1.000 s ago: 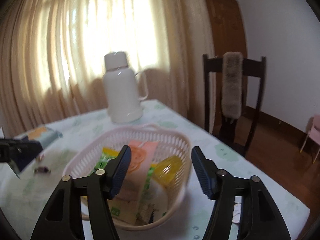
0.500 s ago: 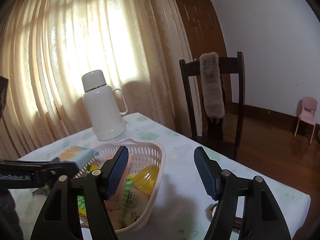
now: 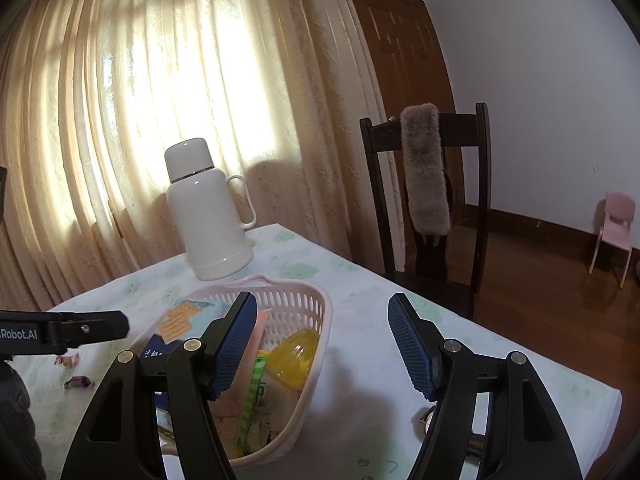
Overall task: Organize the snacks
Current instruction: 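Carry the blue cracker pack into the basket and open the left tool, then move the left tool to the pink-wrapped candy bar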
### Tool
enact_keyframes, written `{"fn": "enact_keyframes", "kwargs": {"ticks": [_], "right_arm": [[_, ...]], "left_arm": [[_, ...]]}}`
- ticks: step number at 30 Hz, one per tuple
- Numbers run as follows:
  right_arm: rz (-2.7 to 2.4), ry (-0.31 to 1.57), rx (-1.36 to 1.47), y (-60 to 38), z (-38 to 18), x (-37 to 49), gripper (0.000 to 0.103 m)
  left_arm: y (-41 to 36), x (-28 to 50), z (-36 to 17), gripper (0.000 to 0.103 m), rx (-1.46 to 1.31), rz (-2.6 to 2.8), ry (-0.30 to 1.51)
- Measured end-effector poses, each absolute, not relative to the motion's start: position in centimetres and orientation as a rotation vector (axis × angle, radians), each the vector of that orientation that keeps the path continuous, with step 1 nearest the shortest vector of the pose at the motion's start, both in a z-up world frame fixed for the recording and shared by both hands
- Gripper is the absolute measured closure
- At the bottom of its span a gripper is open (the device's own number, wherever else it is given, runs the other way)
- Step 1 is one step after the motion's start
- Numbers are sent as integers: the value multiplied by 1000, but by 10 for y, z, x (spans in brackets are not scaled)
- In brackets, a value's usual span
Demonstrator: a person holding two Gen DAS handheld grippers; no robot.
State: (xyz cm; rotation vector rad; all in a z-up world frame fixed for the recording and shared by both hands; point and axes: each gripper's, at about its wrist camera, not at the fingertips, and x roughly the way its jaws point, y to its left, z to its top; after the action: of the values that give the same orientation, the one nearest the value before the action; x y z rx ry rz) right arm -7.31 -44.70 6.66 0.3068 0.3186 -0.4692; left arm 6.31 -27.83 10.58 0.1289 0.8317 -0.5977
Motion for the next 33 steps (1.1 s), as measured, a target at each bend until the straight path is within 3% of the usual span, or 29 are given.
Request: {"fn": "enact_keyframes", "kwargs": {"ticks": [28, 33], "right_arm": [[-575, 238, 195, -427, 79, -87, 33], [-556, 206, 163, -406, 87, -93, 26]], "left_arm": [[-94, 126, 99, 25, -6, -146, 804], [-74, 141, 91, 24, -21, -122, 832]]}}
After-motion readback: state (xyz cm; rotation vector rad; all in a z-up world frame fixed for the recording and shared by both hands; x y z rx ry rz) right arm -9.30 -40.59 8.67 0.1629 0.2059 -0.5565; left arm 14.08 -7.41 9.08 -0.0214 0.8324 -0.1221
